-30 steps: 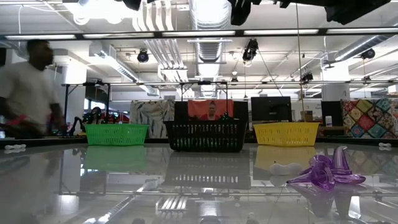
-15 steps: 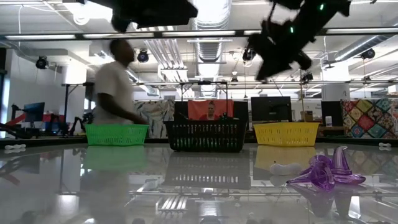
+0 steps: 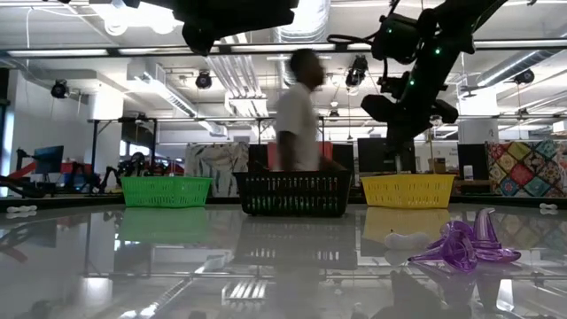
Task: Sort Halloween decoration
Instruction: Put the white bone toy into the yellow bin, then put the purple witch hat toy into the green bin
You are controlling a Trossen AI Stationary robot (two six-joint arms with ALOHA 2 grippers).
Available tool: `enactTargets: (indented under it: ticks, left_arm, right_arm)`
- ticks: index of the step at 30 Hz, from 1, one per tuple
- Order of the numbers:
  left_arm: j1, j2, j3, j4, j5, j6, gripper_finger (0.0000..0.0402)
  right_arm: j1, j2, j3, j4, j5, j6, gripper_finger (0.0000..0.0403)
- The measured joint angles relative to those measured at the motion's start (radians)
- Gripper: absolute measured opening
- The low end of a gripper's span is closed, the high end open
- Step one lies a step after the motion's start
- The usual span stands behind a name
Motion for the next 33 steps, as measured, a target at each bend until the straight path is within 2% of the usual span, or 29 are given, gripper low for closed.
enactTargets:
  ticks: [5, 10, 14, 18, 21, 23, 28, 33]
  left_arm:
    - [0.000, 0.000, 0.000, -0.007, 0.000, 0.001, 0.0112]
    - [0.000, 0.000, 0.000, -0.008, 0.000, 0.002, 0.0112]
    - [0.000, 0.000, 0.000, -0.014, 0.001, 0.003, 0.0112]
    - [-0.002, -0.012, 0.000, -0.047, 0.002, 0.000, 0.0112]
    - [-0.005, -0.041, 0.000, -0.050, 0.002, 0.000, 0.0112]
    - [-0.006, -0.065, 0.000, -0.059, 0.002, 0.005, 0.0112]
    - [-0.007, -0.136, 0.000, -0.142, 0.001, 0.007, 0.0112]
    - [-0.007, -0.198, 0.000, -0.230, -0.029, 0.008, 0.0112]
  right_arm:
    - [-0.001, 0.002, 0.000, 0.002, 0.000, -0.001, 0.0134]
    - [0.001, -0.007, 0.001, -0.001, -0.019, -0.021, 0.0167]
    - [0.001, -0.031, 0.016, -0.001, -0.180, -0.034, 0.0169]
    - [0.040, -0.043, 0.037, 0.000, -0.451, -0.070, 0.0161]
    - [0.116, -0.039, 0.056, 0.007, -0.654, -0.064, 0.0155]
    - [0.193, -0.036, 0.064, 0.010, -0.726, -0.035, 0.0151]
    - [0.411, -0.013, 0.096, 0.000, -0.747, 0.070, 0.0145]
    - [0.581, 0.068, 0.160, -0.016, -0.727, 0.189, 0.0143]
